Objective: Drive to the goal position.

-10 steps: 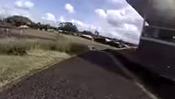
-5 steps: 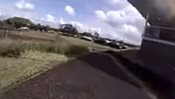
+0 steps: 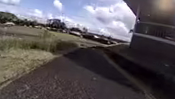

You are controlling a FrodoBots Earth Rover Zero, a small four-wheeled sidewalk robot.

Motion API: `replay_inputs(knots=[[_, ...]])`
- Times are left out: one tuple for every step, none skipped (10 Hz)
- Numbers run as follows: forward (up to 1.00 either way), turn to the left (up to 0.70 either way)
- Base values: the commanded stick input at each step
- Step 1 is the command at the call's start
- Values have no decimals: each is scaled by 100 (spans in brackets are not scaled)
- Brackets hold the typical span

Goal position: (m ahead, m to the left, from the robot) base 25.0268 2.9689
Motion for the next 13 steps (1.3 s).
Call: replay_inputs(knots=[[85,0],[85,0],[85,0],[85,0],[85,0],[85,0],[85,0],[85,0],[85,0],[85,0],[85,0],[85,5],[85,16]])
